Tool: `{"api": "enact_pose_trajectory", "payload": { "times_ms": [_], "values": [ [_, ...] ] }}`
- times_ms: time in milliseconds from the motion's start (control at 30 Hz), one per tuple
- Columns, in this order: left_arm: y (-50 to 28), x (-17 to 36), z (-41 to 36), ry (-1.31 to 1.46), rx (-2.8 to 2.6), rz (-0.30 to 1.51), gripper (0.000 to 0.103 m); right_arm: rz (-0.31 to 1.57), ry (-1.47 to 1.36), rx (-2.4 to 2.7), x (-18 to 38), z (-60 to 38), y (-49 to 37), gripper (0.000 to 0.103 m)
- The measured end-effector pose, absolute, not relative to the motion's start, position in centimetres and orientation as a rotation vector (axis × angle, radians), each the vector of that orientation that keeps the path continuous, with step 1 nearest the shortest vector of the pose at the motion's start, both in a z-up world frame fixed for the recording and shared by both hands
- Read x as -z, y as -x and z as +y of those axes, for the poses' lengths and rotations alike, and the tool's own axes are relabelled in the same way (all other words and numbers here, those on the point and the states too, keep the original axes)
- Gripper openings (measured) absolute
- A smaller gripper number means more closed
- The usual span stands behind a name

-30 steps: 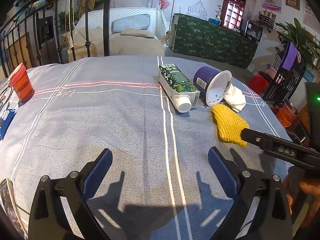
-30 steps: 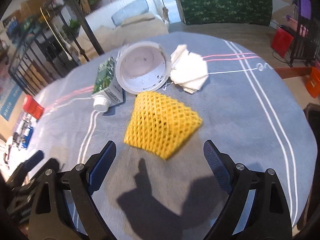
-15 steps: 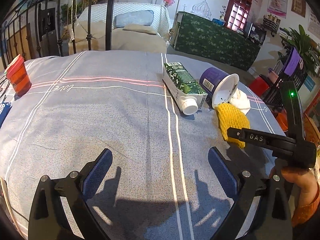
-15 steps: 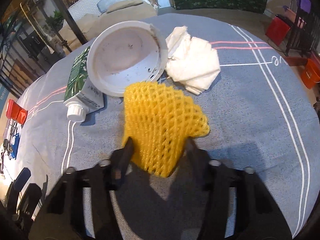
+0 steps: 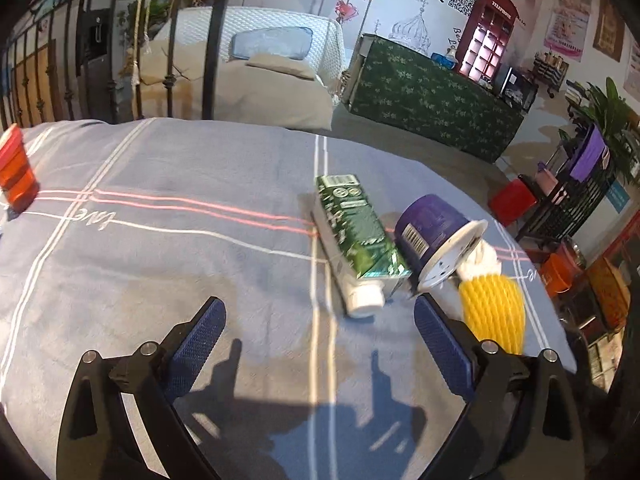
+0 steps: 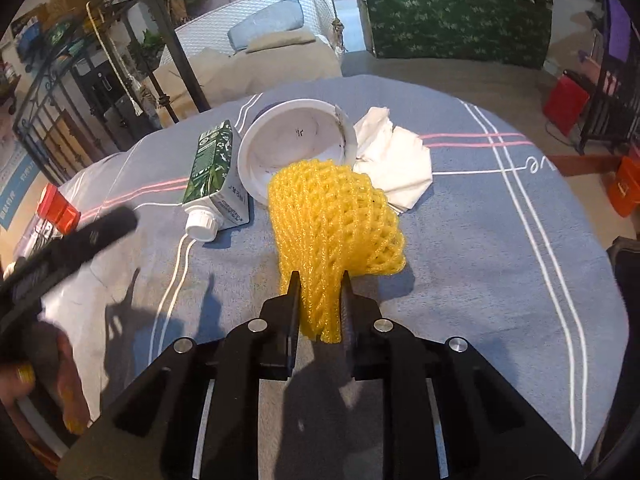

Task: Collect trash
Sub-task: 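Grasp the green milk carton with the left gripper while the right lifts the yellow net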

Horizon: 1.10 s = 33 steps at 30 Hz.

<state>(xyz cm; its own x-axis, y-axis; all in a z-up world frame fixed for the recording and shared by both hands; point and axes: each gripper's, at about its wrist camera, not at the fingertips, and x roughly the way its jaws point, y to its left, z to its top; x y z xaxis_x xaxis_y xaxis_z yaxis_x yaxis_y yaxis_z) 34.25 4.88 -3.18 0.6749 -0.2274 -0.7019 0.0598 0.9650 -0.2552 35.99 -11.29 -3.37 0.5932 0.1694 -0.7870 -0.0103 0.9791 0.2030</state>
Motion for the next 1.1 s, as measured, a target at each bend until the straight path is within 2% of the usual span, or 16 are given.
{"api": "enact_pose_trajectory", "payload": {
  "times_ms": [167,433,600,733,800,1100],
  "values": [
    [-37.6,3.0,3.1,0.240,0.221,0.858,0.088,0.908,-0.143,-0.094,2.9,-11.7,-34.5,0.019],
    [-42.3,5.5,1.8,0.211,0.185,0.989,0.072,0.881,-0.148,-0.098,2.2,-12.3,-32.6,0.019],
    [-43.7,7.1,1.0,0.162,0.173,1.039,0.068,0.888,-0.172,-0.093,2.4,-13.4,-31.4,0.019],
    [-43.4,7.8,1.2,0.167,0.141,1.041,0.054,0.880,-0.183,-0.086,2.2,-14.1,-31.0,0.019],
    [-42.8,7.7,1.4,0.163,0.135,1.028,0.052,0.872,-0.185,-0.084,2.2,-14.4,-30.7,0.019],
    [-38.4,6.2,2.7,0.149,0.115,0.940,0.050,0.859,-0.200,-0.085,2.2,-14.7,-29.9,0.019]
  ]
}}
